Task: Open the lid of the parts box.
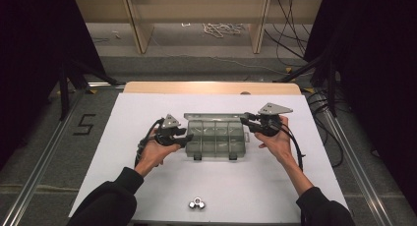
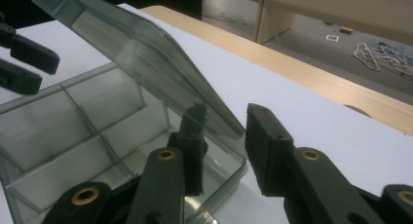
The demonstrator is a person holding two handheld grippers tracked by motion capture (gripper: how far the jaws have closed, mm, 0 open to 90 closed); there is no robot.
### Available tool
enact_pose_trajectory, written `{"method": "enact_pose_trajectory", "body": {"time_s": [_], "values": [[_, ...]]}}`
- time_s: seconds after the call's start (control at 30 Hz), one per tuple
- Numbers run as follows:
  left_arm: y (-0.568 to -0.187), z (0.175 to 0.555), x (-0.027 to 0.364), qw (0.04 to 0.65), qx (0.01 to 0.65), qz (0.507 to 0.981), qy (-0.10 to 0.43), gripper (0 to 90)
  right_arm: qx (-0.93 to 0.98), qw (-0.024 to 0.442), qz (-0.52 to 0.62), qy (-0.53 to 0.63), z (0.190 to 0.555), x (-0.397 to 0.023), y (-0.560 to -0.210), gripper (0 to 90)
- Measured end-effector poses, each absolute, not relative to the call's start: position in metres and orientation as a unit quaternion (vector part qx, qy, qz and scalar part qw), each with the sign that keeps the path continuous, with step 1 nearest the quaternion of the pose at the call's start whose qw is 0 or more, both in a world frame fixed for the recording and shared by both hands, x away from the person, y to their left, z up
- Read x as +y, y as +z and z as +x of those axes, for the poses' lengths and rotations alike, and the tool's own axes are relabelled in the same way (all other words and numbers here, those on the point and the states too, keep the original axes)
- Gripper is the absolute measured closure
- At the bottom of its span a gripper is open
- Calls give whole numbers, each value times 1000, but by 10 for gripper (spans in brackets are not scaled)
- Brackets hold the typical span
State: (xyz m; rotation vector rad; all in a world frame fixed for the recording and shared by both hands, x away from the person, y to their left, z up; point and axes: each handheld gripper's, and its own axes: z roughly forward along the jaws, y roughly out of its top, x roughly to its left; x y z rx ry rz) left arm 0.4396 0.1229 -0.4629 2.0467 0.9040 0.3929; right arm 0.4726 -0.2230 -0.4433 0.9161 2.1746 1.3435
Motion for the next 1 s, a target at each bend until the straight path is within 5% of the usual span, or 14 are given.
{"method": "enact_pose_trajectory", "body": {"time_s": [1.0], "values": [[-471, 440, 122, 406, 367, 819, 169, 709, 740, 242, 413, 472, 488, -213, -439, 833]]}}
